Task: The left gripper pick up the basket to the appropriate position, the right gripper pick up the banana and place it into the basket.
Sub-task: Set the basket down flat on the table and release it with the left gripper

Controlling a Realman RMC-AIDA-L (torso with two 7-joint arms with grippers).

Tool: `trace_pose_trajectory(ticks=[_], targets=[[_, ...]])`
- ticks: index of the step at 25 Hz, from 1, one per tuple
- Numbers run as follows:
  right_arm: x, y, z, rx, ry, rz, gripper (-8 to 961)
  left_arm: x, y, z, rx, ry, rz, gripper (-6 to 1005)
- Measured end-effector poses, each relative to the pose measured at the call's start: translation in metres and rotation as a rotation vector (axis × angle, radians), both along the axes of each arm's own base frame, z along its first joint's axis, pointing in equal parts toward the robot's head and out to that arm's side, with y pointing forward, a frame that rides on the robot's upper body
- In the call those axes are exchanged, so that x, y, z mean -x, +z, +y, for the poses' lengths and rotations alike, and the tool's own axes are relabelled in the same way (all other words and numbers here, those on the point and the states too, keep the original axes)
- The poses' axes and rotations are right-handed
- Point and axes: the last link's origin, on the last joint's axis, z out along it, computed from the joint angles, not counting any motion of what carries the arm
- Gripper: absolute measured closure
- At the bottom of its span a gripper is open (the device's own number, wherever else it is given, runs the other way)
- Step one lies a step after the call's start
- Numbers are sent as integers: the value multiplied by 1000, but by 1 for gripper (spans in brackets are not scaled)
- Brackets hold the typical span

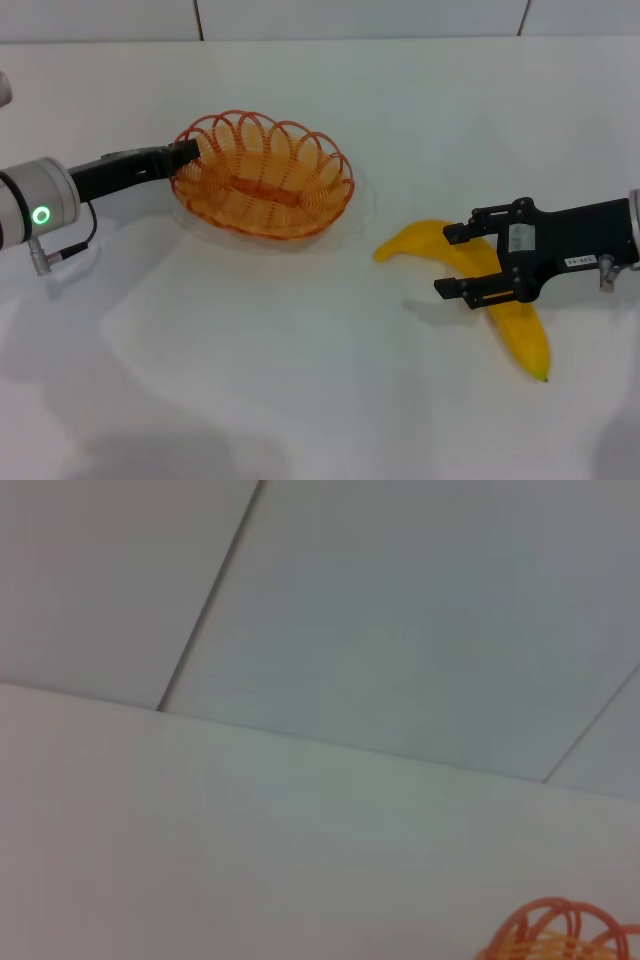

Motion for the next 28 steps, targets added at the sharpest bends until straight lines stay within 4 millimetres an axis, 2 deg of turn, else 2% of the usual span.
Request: trace_pose_trajectory(ticks=[13, 18, 24, 28], targets=[[0, -1, -1, 4, -3, 1, 198, 0, -1, -1, 3, -8, 2, 818], [0, -1, -1, 4, -3, 1, 198, 0, -1, -2, 5, -7, 2, 824], [-1, -1, -1, 5, -4, 2, 198, 2, -2, -4, 11, -4, 3, 686], [-1, -1, -1, 2, -7, 3, 198, 3, -2, -5, 11, -4, 2, 632]])
